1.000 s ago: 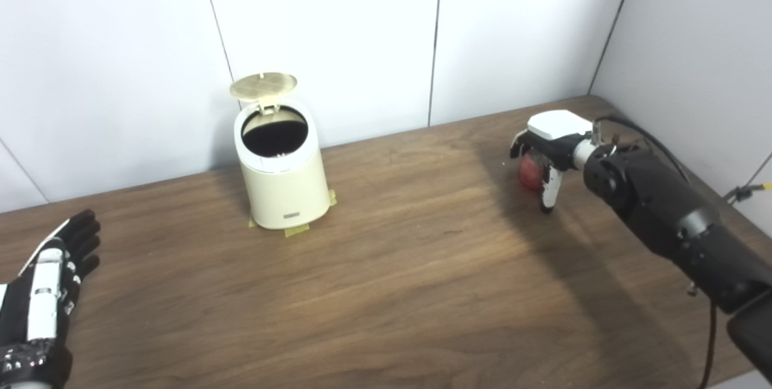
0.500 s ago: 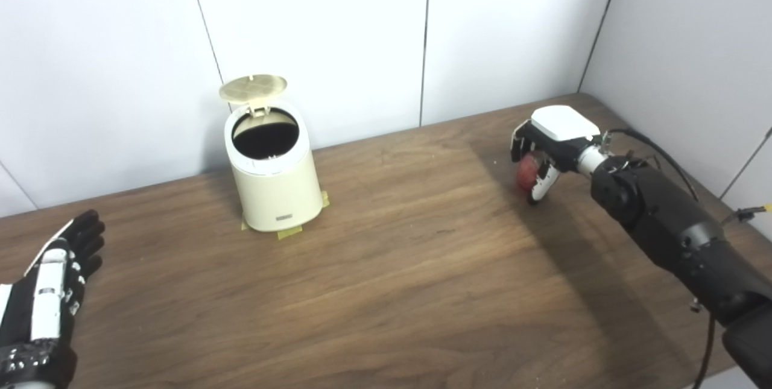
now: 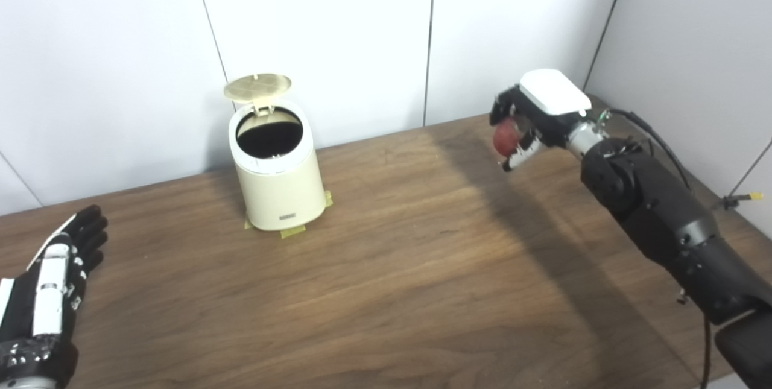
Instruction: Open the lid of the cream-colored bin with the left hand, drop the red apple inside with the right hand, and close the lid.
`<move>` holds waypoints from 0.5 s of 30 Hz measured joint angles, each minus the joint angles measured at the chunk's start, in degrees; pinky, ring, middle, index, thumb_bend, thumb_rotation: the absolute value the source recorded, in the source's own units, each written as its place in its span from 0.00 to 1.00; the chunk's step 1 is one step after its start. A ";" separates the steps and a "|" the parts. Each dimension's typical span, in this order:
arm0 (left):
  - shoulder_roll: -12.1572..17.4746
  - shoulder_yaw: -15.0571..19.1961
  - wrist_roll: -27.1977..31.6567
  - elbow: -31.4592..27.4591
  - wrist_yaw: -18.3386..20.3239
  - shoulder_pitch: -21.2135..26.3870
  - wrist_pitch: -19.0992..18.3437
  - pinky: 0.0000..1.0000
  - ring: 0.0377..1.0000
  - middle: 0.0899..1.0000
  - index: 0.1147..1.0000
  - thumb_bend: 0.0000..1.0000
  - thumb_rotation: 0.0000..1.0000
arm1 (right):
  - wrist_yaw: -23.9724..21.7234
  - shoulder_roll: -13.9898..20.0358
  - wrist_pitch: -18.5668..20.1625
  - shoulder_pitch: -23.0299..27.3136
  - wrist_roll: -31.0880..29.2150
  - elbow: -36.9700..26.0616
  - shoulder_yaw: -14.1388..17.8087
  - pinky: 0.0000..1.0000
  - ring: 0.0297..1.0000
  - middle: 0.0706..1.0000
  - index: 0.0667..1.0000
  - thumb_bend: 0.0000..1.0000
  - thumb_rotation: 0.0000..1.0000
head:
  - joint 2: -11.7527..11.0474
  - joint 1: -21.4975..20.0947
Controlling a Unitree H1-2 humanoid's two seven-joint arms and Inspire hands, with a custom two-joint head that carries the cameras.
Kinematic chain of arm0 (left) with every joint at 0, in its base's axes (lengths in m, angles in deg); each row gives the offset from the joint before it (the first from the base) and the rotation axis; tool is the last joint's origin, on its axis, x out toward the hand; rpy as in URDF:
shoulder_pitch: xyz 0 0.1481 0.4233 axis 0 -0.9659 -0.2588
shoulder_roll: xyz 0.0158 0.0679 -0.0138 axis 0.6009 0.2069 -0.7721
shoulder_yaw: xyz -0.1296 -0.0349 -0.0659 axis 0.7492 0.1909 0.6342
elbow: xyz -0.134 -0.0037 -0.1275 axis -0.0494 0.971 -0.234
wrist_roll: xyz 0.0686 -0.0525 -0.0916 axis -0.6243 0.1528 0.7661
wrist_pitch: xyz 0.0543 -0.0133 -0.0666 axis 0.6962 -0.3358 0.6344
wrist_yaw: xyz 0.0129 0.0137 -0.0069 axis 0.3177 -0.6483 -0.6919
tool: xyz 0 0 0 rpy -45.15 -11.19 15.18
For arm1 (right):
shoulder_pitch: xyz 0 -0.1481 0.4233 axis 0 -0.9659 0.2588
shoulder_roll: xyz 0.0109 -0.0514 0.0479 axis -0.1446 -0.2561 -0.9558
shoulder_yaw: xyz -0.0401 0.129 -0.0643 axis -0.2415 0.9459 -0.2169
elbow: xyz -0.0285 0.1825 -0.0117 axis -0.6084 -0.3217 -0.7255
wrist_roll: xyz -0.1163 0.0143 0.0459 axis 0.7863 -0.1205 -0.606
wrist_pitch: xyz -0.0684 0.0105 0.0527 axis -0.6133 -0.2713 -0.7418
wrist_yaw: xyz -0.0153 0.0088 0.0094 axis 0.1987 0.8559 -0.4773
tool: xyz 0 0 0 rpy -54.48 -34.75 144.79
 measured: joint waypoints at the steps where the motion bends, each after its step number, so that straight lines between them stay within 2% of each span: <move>1: -0.13 0.03 -0.05 0.00 0.14 -0.01 0.00 0.96 0.92 0.90 0.87 0.11 1.00 | -0.15 -0.65 0.21 0.21 0.03 -1.67 0.08 0.32 0.38 0.48 0.46 0.50 0.00 | -0.09 0.44; 3: -0.61 -0.01 -0.22 0.00 0.33 0.01 0.00 0.95 0.92 0.90 0.87 0.11 1.00 | -0.05 -2.58 0.09 0.90 0.31 -4.39 -0.05 0.33 0.38 0.47 0.46 0.50 0.00 | -0.18 1.59; 7: -1.59 -0.13 -0.96 -0.01 0.07 -0.24 0.00 0.92 0.89 0.87 0.85 0.11 1.00 | 0.04 -6.87 -0.91 1.83 0.90 -7.96 -1.12 0.41 0.38 0.47 0.47 0.50 0.00 | -0.44 4.57; 9: -1.84 -0.37 -1.05 -0.05 -0.40 -0.36 0.00 0.90 0.88 0.87 0.85 0.11 1.00 | -0.08 -9.01 -0.97 2.21 1.08 -10.48 -1.64 0.41 0.38 0.47 0.47 0.50 0.00 | -0.79 6.42; 12: -1.84 -1.39 -1.10 -0.06 -1.22 -0.63 0.00 0.88 0.86 0.86 0.84 0.12 1.00 | -0.21 -13.70 -1.03 3.62 1.36 -14.68 -2.75 0.44 0.38 0.47 0.48 0.50 0.00 | -1.40 8.78; 14: -1.84 -2.23 -1.70 -0.07 -1.52 -0.86 0.00 0.87 0.84 0.84 0.83 0.15 1.00 | -0.13 -16.64 -1.43 4.84 1.33 -16.10 -3.13 0.45 0.37 0.47 0.49 0.50 0.00 | -1.41 8.80; 15: -1.84 -2.60 -2.16 -0.07 -1.68 -1.00 0.00 0.86 0.84 0.84 0.83 0.16 1.00 | 0.05 -18.15 -1.69 5.42 1.32 -16.61 -3.22 0.39 0.37 0.46 0.49 0.50 0.00 | -1.93 10.36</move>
